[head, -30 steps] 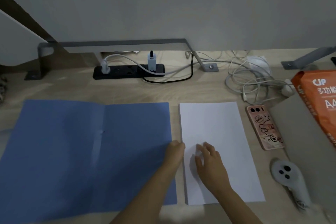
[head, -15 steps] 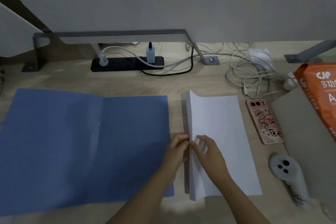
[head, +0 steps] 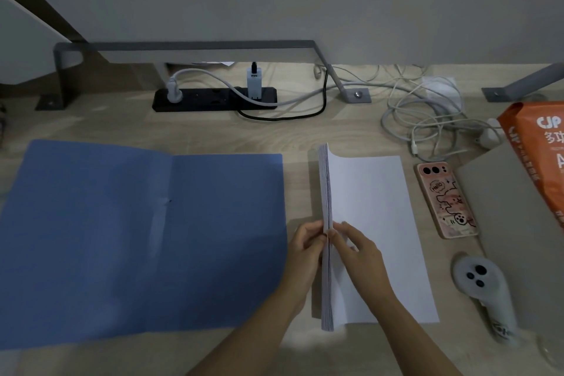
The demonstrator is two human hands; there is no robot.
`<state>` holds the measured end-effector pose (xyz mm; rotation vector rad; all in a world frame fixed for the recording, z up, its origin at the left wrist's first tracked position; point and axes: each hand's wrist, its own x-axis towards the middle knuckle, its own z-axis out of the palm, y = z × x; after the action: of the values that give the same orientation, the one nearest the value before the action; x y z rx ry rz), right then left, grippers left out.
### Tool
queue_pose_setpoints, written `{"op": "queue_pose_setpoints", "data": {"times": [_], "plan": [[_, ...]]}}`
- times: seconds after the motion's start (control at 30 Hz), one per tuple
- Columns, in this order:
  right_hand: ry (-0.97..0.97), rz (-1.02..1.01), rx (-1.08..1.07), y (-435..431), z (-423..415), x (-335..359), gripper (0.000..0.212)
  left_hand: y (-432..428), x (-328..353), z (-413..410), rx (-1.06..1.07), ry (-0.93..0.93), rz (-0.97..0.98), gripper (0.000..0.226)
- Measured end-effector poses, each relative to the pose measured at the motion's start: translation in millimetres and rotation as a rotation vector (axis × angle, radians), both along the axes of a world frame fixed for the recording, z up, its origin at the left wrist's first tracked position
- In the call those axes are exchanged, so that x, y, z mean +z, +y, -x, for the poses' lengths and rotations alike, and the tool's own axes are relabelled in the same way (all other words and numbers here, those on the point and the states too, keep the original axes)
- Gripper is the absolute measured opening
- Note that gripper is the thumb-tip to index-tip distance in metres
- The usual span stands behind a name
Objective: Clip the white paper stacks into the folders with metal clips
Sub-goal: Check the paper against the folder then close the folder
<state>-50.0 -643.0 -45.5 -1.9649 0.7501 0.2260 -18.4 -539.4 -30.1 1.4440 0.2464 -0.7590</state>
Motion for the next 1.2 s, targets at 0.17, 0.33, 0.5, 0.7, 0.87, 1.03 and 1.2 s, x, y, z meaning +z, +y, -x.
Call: {"op": "queue_pose_setpoints", "data": {"times": [0.17,0.33,0.5,0.7,0.87,1.03,1.2], "plan": [[-0.008,0.011,0.001,0,0,-1,0.038,0,-1,-1,0.002,0.004,-0.003,0.022],[-0.002,0.019,-0.002,1,-1,0,0.037,1,-3,-1,0.0,0.02,0.005,0.021],[-0.009,0.011,-0.001,1,0,0,0.034,1,-7,-2,0.004,0.04,-0.005,0.024],[0.022,0.075,-0.064,3,1,-12,0.038,5,-16,-4,0.011,0.037,-0.076,0.027],[-0.017,0.125,-0.072,3,0,-17,0.025,1,-23,-3,-0.127,-0.096,-0.327,0.032],[-0.064,0.113,-0.076,-3,1,-11,0.035,-7,-12,0,-0.142,-0.266,-0.403,0.046],[-0.071,0.062,-0.082,-4,3,-9,0.031,-25,-2,-15,-0.19,0.001,-0.159,0.04]]}}
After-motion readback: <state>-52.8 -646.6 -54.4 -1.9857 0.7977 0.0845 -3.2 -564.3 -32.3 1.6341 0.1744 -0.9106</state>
